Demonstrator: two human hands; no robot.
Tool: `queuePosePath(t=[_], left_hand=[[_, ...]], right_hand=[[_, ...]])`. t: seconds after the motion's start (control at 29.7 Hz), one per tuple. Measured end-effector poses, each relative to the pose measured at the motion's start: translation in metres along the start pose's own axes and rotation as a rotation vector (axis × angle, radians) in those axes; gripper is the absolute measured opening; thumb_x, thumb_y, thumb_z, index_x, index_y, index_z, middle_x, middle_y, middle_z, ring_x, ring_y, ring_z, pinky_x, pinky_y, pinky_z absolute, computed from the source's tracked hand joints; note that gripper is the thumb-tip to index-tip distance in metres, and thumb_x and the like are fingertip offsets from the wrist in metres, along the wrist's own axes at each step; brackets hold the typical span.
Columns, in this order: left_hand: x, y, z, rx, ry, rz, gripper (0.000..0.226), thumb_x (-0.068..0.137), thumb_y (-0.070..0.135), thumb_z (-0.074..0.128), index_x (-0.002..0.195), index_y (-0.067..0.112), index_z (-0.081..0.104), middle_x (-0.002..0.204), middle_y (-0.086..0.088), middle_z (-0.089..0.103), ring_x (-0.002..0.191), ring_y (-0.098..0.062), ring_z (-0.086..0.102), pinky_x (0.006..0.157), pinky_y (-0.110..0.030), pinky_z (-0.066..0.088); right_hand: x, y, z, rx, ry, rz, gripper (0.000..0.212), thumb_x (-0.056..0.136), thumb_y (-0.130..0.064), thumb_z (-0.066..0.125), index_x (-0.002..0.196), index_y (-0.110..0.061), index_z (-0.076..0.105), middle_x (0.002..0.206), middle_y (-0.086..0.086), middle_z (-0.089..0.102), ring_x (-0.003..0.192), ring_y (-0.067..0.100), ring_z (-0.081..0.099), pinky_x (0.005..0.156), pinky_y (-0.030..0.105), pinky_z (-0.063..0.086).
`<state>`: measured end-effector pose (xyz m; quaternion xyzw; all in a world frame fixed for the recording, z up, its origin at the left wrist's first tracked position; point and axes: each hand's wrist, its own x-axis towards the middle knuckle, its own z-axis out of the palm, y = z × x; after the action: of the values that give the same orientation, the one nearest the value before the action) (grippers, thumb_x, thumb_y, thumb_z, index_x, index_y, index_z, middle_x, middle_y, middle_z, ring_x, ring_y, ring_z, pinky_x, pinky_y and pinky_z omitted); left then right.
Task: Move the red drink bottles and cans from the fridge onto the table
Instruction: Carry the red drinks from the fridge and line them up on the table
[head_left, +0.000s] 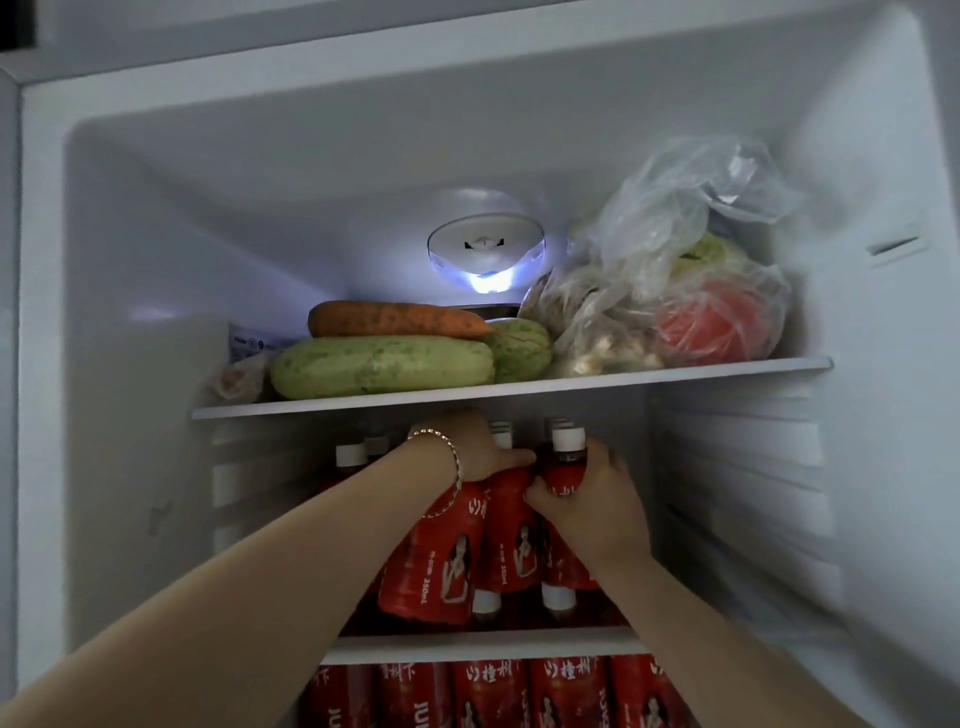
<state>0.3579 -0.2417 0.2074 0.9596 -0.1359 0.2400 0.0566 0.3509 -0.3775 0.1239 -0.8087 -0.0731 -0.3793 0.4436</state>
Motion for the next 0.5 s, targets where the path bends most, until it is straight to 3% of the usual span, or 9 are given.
queuePosePath(t=[0.1, 0.24, 0.34, 0.4, 0.5], left_hand=[[0.004, 0.000, 0.001, 0.001, -0.042, 0.002, 0.051, 0.084, 0.050, 0.058, 0.125, 0.021, 0.056, 0.131, -0.006, 0.057, 0.117, -0.023, 0.054, 0.102, -0.032, 0.042], [-0.014, 0.010, -0.008, 0.102, 0.014, 0.010, 0.046, 0.086, 0.046, 0.056, 0.118, 0.013, 0.060, 0.122, -0.008, 0.061, 0.111, -0.025, 0.057, 0.095, -0.031, 0.045], [-0.046, 0.035, -0.021, 0.332, 0.137, 0.054, 0.043, 0.087, 0.048, 0.052, 0.104, 0.010, 0.064, 0.110, -0.009, 0.065, 0.103, -0.027, 0.061, 0.083, -0.030, 0.046], [-0.067, 0.054, -0.026, 0.445, 0.183, 0.104, 0.042, 0.088, 0.046, 0.048, 0.108, 0.012, 0.061, 0.113, -0.007, 0.064, 0.105, -0.027, 0.060, 0.081, -0.031, 0.044], [-0.100, 0.074, -0.023, 0.427, 0.182, 0.182, 0.037, 0.091, 0.039, 0.044, 0.111, 0.009, 0.053, 0.112, -0.008, 0.063, 0.103, -0.029, 0.060, 0.072, -0.032, 0.039]], right_hand=[[0.001, -0.002, -0.003, 0.046, -0.034, 0.044, 0.061, 0.066, -0.039, 0.070, 0.121, -0.017, 0.054, 0.119, 0.006, 0.054, 0.114, 0.022, 0.050, 0.093, 0.040, 0.047], [0.009, -0.014, -0.014, -0.020, -0.066, 0.103, 0.075, 0.048, -0.060, 0.062, 0.109, -0.017, 0.061, 0.113, 0.010, 0.060, 0.110, 0.028, 0.055, 0.093, 0.040, 0.048], [0.007, -0.025, -0.035, -0.307, 0.042, -0.036, 0.051, 0.073, -0.048, 0.066, 0.106, -0.010, 0.064, 0.114, 0.013, 0.059, 0.114, 0.033, 0.048, 0.091, 0.036, 0.043], [-0.001, -0.027, -0.051, -0.340, 0.068, -0.101, 0.040, 0.081, -0.045, 0.061, 0.099, -0.009, 0.063, 0.106, 0.011, 0.062, 0.106, 0.032, 0.055, 0.077, 0.033, 0.045], [-0.024, -0.029, -0.068, -0.387, 0.138, -0.149, 0.037, 0.085, -0.051, 0.056, 0.084, -0.014, 0.053, 0.092, 0.007, 0.066, 0.089, 0.031, 0.064, 0.062, 0.029, 0.036]])
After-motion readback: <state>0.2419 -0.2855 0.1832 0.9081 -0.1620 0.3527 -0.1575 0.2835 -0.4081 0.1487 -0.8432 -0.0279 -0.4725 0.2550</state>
